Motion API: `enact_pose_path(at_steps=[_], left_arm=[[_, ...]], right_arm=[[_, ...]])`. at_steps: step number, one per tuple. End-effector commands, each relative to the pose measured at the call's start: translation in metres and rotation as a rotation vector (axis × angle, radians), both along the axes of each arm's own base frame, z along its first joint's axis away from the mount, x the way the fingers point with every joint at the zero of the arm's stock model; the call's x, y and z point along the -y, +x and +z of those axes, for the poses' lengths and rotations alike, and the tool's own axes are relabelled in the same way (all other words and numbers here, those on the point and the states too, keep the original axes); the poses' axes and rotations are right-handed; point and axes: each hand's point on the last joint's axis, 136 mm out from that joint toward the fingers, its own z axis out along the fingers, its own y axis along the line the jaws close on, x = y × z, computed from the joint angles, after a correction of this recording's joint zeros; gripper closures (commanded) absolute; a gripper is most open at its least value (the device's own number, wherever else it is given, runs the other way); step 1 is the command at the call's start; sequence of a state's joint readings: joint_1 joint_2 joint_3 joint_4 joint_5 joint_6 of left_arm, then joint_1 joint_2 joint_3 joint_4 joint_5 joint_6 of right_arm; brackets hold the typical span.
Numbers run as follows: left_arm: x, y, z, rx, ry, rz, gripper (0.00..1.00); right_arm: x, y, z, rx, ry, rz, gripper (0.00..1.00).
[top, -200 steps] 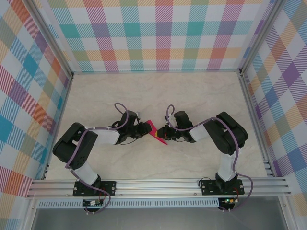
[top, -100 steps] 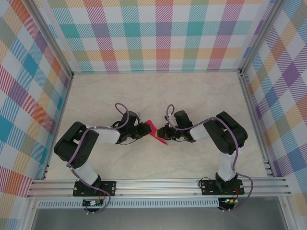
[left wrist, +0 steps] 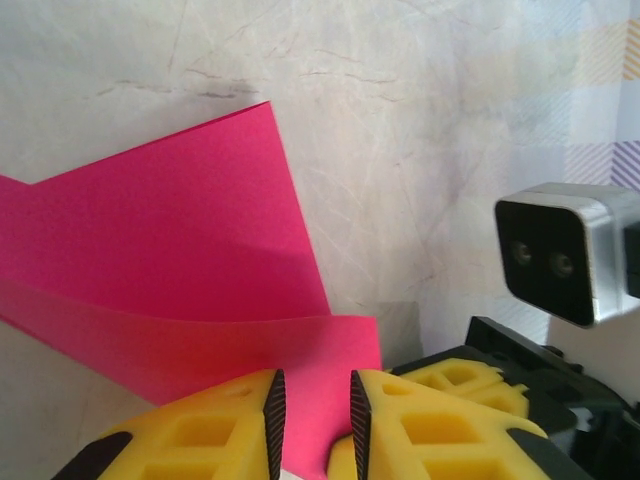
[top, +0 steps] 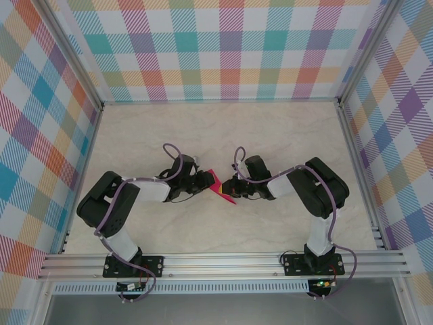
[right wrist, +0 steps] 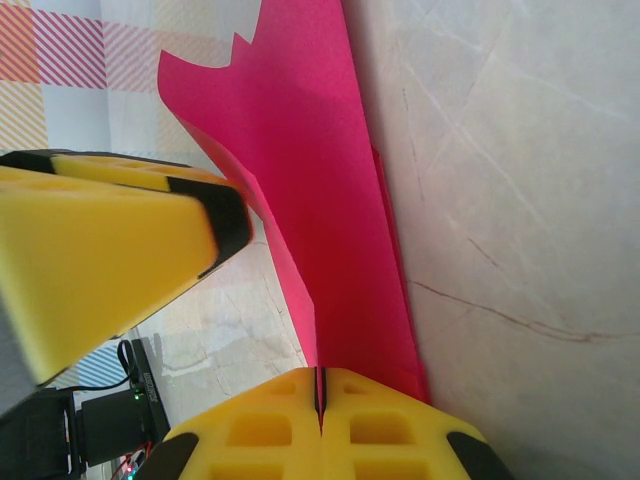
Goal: Fold a paper plane with a square sheet of paper (pick it up from the middle)
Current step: Fold the wing for the fifth time at the center of the table.
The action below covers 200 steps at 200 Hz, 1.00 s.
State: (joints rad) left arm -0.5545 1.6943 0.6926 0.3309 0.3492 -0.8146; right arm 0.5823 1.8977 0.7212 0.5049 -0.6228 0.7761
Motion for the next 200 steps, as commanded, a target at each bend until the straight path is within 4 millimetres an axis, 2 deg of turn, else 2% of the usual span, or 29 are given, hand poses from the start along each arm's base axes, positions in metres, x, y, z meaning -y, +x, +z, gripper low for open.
enact_pose_path(at_steps=[1, 143, 164, 200], left_arm=[[0.002, 0.000, -0.006, -0.018, 0.031, -0.006, 0.75], [-0.010, -0.003, -0.031, -0.101, 0.134, 0.023, 0.77], [-0.014, -0.006, -0.036, -0.121, 0.151, 0.034, 0.77], [-0.019, -0.010, -0.042, -0.149, 0.175, 0.045, 0.77]], right_arm=[[0.016, -0.010, -0.038, -0.077, -0.112, -0.017, 0.98], [0.016, -0.011, -0.041, -0.094, -0.128, -0.014, 0.98], [0.015, -0.010, -0.035, -0.091, -0.121, -0.009, 0.97], [0.014, -0.010, -0.014, -0.088, -0.097, 0.008, 0.92]])
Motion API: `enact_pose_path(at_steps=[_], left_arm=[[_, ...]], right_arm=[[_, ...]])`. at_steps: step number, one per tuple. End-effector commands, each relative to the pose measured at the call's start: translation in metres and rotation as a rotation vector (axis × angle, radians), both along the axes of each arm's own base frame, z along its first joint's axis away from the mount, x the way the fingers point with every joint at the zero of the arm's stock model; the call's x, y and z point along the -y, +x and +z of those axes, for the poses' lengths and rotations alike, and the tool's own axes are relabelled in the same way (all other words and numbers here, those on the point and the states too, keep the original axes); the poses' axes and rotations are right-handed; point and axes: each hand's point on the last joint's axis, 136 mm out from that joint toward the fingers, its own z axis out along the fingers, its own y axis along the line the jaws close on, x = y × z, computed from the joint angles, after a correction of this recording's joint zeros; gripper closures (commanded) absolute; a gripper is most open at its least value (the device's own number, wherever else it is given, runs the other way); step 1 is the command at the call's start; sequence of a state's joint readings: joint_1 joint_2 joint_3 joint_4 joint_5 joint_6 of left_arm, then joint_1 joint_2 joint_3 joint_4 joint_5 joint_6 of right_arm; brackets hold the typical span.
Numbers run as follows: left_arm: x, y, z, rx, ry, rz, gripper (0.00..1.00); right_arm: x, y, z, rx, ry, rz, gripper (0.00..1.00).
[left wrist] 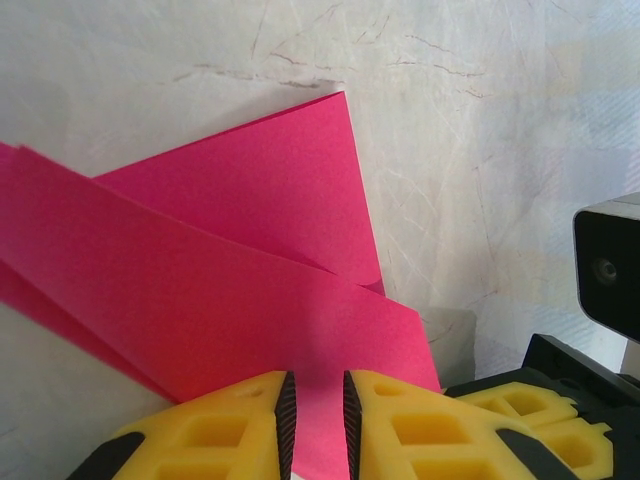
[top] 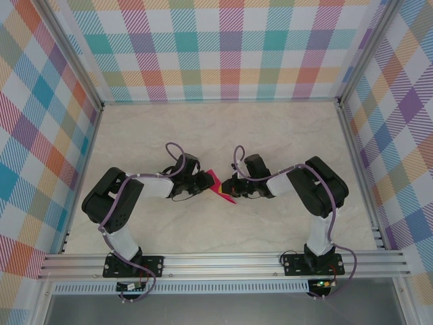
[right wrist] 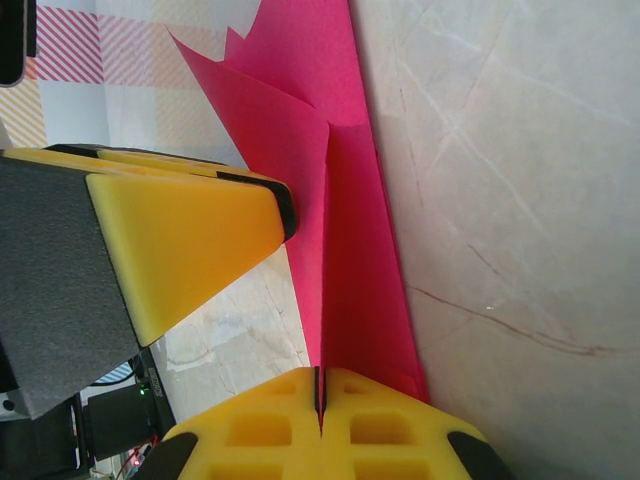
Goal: Fold a paper plane with a square sheet of paper (pick it up from the middle)
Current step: Fold the wing for the fifth time at the center of the table.
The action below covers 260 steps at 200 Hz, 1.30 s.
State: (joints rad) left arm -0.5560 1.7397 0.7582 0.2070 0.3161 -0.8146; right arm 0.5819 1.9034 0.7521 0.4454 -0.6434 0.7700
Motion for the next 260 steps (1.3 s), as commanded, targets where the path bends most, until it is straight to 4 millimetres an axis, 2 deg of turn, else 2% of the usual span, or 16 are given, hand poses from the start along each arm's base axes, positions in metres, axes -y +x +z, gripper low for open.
enact_pose_path(at_steps=[1, 38, 60, 86, 131, 199, 260], left_arm=[[-0.014, -0.011, -0.026, -0.074, 0.101, 0.023, 0.77], [-0.015, -0.013, -0.030, -0.095, 0.109, 0.025, 0.77], [-0.015, -0.014, -0.033, -0.106, 0.112, 0.023, 0.77], [-0.015, -0.015, -0.035, -0.111, 0.112, 0.025, 0.78], [-0.015, -0.015, -0.035, -0.111, 0.112, 0.022, 0.78], [-0.015, -0.016, -0.035, -0.115, 0.116, 0.021, 0.78], [-0.020, -0.017, -0.041, -0.136, 0.144, 0.037, 0.78]], right_arm=[[0.016, -0.009, -0.013, -0.057, -0.089, -0.007, 0.92], [0.021, -0.017, 0.002, -0.085, -0.085, 0.021, 0.84], [0.024, -0.023, 0.005, -0.099, -0.094, 0.039, 0.82], [0.026, -0.029, 0.006, -0.114, -0.106, 0.054, 0.83], [0.030, -0.035, -0.003, -0.145, -0.130, 0.067, 0.85], [0.031, -0.029, -0.018, -0.163, -0.167, 0.067, 0.93], [0.042, -0.039, -0.002, -0.149, -0.164, 0.084, 0.86]])
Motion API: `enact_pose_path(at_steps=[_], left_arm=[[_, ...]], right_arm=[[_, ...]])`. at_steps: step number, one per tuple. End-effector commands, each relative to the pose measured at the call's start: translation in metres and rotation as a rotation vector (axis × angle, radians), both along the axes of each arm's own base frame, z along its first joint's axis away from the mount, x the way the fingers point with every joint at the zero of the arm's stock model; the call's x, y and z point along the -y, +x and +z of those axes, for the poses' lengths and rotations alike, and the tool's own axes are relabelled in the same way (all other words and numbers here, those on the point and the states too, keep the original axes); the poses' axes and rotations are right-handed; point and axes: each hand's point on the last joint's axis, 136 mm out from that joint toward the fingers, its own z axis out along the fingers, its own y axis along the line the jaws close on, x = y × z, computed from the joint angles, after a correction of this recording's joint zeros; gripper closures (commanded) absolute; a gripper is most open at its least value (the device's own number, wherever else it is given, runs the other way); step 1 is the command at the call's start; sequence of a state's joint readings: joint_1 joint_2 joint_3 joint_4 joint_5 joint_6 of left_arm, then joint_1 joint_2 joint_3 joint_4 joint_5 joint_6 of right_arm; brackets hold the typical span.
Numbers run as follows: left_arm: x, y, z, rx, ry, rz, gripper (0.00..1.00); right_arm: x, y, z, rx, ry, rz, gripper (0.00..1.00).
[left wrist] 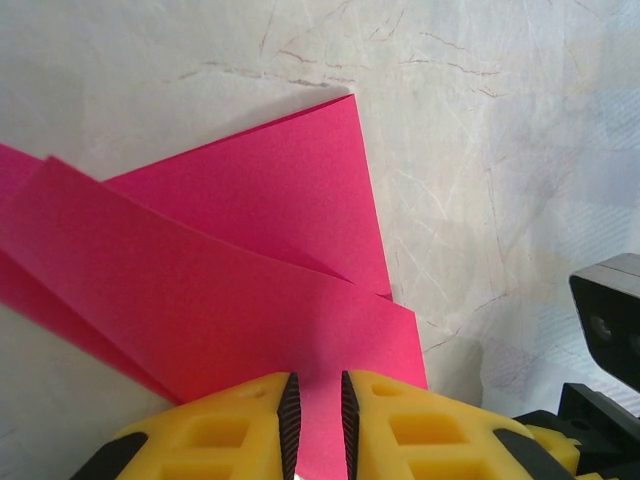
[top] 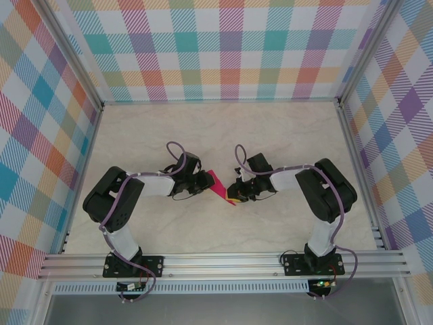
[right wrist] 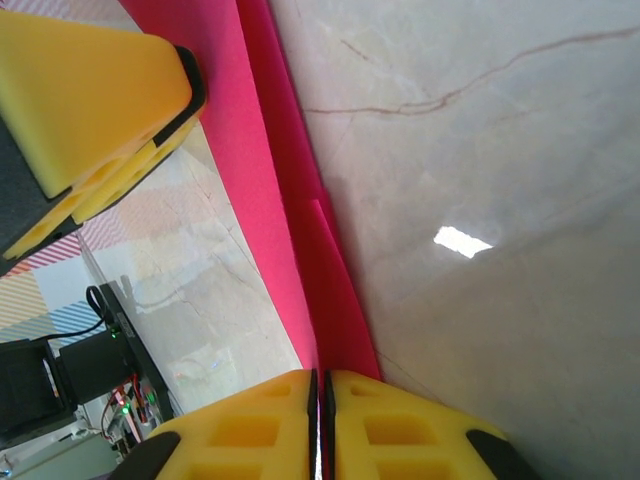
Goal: Fold a paper plane with a square sheet of paper (pick it up from the middle)
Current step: Fold the wing for the fifth time at the center of the table.
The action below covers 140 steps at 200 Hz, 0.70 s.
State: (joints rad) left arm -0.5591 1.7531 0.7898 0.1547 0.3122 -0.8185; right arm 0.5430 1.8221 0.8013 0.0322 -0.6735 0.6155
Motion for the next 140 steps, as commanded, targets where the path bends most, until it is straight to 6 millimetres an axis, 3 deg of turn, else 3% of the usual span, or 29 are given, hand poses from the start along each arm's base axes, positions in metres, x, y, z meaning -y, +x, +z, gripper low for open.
enact_pose_path(at_steps=[1, 109, 140], left_arm=[[-0.021, -0.017, -0.038, -0.106, 0.125, 0.034, 0.78], [-0.023, -0.017, -0.042, -0.124, 0.141, 0.044, 0.78], [-0.025, -0.017, -0.043, -0.129, 0.146, 0.048, 0.78]], right_arm=[[0.012, -0.013, 0.000, -0.024, -0.036, 0.017, 0.86], [0.030, -0.030, -0.029, -0.098, -0.140, 0.004, 0.90], [0.030, -0.031, -0.020, -0.092, -0.125, 0.010, 0.87]])
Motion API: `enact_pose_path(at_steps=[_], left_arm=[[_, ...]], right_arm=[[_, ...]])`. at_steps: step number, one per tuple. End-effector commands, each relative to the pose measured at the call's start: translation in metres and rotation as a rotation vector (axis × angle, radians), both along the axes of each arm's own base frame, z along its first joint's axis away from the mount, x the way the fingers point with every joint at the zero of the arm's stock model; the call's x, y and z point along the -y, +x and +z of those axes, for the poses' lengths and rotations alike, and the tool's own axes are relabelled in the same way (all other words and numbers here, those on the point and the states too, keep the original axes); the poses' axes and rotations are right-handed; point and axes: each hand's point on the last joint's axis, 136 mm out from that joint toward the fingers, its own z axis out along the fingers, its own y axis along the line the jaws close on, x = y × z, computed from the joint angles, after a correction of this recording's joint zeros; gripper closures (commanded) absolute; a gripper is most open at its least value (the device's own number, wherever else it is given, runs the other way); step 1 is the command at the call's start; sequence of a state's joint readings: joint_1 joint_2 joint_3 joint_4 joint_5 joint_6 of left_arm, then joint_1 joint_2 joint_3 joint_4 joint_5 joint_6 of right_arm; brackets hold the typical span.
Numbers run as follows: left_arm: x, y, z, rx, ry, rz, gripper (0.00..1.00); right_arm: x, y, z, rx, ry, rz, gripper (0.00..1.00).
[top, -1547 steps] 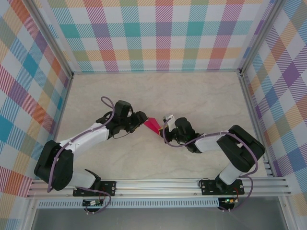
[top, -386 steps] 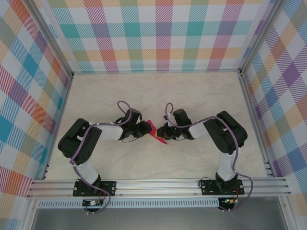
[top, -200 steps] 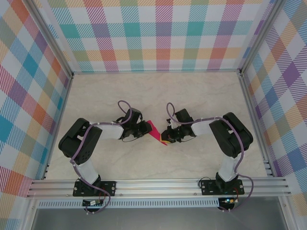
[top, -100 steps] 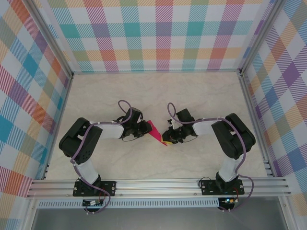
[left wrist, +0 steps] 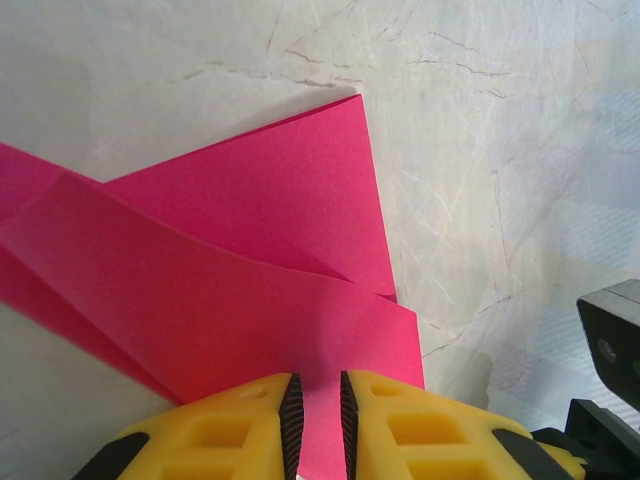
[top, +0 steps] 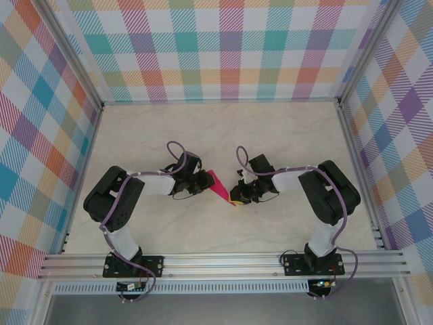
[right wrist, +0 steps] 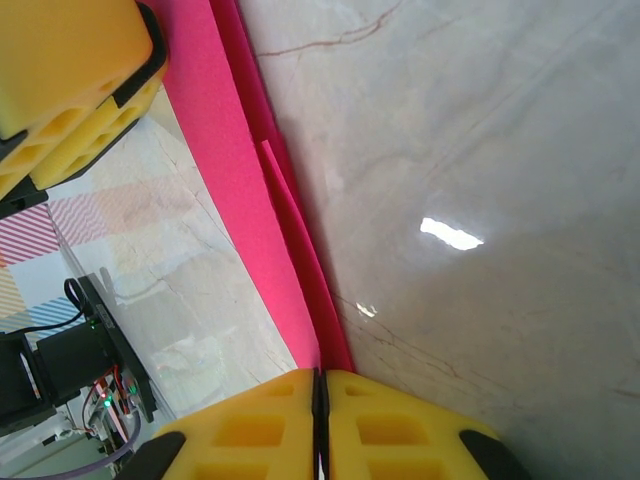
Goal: Fold a paper plane with a square sheet of paper (pick it up from the middle)
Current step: Fold the wing for the fifth time at the center of the table.
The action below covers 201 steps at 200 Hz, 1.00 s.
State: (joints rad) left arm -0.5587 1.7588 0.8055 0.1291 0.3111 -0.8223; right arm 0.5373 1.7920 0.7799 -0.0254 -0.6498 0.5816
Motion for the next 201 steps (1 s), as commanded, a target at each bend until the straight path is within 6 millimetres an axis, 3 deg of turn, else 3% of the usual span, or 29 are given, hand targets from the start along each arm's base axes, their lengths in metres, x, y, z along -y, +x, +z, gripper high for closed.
enact_pose_path(at_steps=[1, 33, 142, 201], left_arm=[[-0.025, -0.018, -0.043, -0.115, 0.138, 0.045, 0.78], [-0.026, -0.019, -0.044, -0.121, 0.142, 0.046, 0.79], [-0.028, -0.019, -0.047, -0.140, 0.162, 0.053, 0.79], [-0.029, -0.020, -0.049, -0.152, 0.168, 0.059, 0.79]], right_arm=[[0.019, -0.023, -0.016, -0.086, -0.086, 0.003, 0.87], [0.024, -0.027, -0.013, -0.082, -0.100, 0.005, 0.86], [0.040, -0.031, -0.034, -0.123, -0.184, -0.028, 0.90], [0.044, -0.037, -0.023, -0.108, -0.187, -0.024, 0.87]])
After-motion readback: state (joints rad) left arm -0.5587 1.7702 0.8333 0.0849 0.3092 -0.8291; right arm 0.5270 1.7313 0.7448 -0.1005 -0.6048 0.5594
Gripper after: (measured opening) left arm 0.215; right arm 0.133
